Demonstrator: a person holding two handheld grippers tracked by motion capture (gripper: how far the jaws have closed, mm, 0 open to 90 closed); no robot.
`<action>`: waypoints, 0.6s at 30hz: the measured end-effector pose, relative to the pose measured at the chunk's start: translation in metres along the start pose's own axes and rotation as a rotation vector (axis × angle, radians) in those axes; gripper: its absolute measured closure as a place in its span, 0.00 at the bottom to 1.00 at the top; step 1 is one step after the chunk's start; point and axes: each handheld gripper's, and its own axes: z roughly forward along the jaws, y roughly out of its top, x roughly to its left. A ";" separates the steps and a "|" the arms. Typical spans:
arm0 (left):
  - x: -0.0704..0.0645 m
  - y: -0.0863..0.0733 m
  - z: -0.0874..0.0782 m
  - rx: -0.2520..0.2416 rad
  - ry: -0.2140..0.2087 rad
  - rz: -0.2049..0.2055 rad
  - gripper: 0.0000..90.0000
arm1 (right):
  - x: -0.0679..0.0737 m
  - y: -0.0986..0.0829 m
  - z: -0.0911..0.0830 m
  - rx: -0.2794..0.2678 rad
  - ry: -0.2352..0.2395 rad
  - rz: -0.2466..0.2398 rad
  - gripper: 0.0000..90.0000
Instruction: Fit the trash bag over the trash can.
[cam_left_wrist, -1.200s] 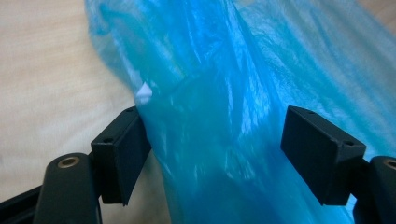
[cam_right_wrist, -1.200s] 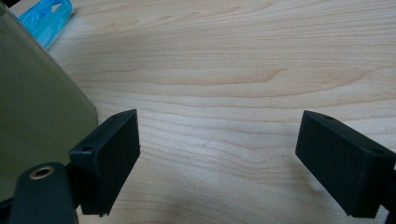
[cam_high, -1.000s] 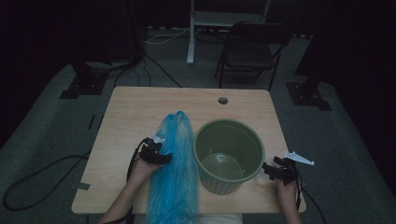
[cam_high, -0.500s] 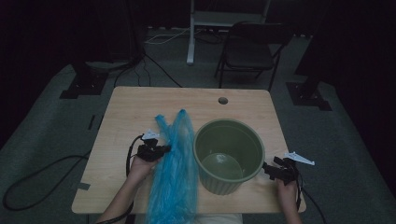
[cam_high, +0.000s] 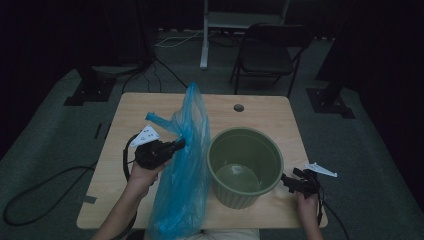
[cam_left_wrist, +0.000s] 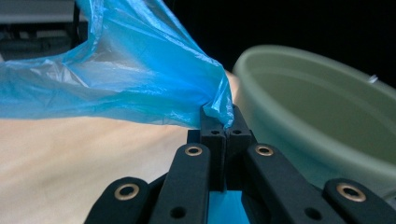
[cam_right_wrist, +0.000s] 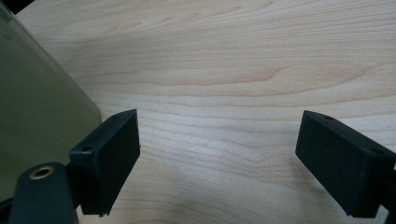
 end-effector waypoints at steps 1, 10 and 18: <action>-0.004 0.005 -0.003 -0.014 -0.010 0.010 1.00 | 0.000 0.000 0.000 -0.002 0.004 0.001 0.15; -0.018 0.051 -0.029 -0.103 0.012 0.074 1.00 | -0.006 0.031 -0.025 -0.097 0.052 0.071 0.14; -0.029 0.067 -0.027 -0.133 -0.006 0.104 1.00 | 0.040 0.129 -0.079 -0.267 0.227 -0.005 0.14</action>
